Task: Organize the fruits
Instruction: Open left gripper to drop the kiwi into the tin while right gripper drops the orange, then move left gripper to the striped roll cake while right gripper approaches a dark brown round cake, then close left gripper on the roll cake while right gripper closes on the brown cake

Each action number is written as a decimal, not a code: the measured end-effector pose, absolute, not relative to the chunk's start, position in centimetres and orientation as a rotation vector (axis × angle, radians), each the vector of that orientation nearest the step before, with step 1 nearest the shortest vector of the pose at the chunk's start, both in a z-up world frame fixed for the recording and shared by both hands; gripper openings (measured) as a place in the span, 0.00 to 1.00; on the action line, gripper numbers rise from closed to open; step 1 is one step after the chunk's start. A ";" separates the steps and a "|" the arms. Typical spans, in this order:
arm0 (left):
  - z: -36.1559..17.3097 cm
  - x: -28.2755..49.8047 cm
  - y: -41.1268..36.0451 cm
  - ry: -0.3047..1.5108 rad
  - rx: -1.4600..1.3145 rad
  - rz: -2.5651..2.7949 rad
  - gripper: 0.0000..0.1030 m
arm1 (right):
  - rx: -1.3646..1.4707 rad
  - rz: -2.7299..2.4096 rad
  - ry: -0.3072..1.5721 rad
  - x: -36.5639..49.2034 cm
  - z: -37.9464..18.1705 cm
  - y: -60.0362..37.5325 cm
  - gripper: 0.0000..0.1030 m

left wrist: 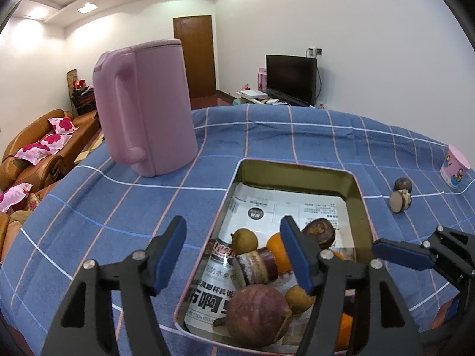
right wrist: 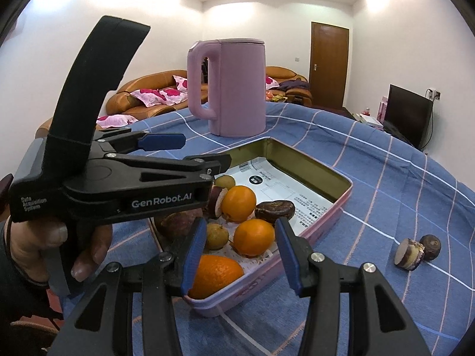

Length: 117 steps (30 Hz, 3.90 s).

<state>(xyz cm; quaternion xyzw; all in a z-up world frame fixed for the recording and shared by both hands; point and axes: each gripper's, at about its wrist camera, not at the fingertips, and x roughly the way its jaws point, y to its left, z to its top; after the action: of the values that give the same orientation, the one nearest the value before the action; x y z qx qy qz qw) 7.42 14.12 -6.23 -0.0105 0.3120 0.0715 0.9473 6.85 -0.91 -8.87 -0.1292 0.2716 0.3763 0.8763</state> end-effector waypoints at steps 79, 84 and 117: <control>-8.2 17.5 -6.6 0.762 0.111 -0.215 0.31 | -0.042 0.255 0.674 16.8 -6.8 -21.9 0.50; -8.5 18.3 -5.3 0.755 0.099 -0.164 0.31 | -0.060 0.255 0.694 18.3 -7.2 -20.7 0.50; -8.9 18.6 -3.4 0.743 0.031 -0.132 0.31 | -0.040 0.373 0.833 21.1 -10.8 -17.1 0.38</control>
<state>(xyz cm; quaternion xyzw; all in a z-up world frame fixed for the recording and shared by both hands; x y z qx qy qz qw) 18.57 -3.38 -8.86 0.0149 0.3628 -0.0645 0.9295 21.12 -17.05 -10.75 -0.0193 0.4021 0.1801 0.8975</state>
